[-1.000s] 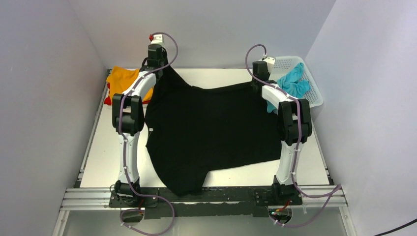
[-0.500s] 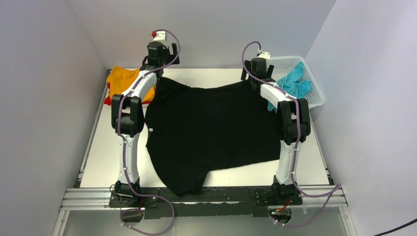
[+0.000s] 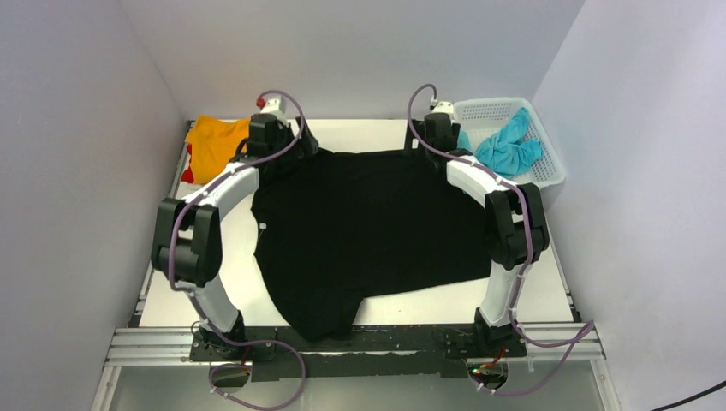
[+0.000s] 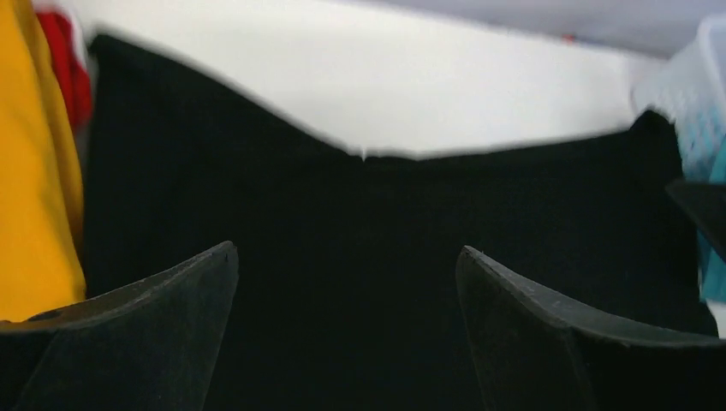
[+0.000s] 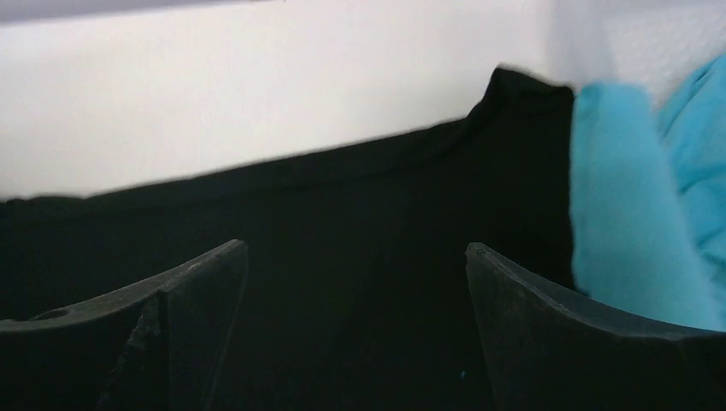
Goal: Fold and stack the t-shirts
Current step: Flatten out the tshirt
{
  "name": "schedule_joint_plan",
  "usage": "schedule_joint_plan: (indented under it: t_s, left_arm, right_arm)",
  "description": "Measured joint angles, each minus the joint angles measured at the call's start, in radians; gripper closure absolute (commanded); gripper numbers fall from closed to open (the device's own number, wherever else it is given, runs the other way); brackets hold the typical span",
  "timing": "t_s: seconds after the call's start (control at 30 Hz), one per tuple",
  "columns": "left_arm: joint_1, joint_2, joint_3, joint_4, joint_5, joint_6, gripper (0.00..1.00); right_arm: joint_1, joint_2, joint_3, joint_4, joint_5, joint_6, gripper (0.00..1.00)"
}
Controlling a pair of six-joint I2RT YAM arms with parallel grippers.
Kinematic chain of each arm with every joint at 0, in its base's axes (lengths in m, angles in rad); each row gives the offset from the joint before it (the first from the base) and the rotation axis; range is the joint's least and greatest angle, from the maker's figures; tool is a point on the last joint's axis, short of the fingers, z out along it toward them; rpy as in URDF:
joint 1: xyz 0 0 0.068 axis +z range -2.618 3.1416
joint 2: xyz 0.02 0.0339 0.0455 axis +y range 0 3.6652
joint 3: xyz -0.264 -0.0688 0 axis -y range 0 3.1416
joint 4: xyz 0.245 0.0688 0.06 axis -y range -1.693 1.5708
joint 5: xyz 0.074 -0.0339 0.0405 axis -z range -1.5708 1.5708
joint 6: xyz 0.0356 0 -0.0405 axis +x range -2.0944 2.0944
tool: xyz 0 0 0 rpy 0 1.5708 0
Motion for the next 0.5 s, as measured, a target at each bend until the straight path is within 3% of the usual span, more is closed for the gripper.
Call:
schedule_joint_plan:
  t_s: [0.27, 0.5]
  left_arm:
    - [-0.036, -0.178, -0.367, -0.021, 0.032, -0.081, 0.01]
    - [-0.031, -0.118, -0.417, -0.092, 0.028, -0.104, 0.01]
  right_arm:
    - [0.08, -0.005, -0.126, -0.064, -0.008, 0.067, 0.0]
    - [0.12, -0.06, -0.298, -0.126, -0.03, 0.153, 0.0]
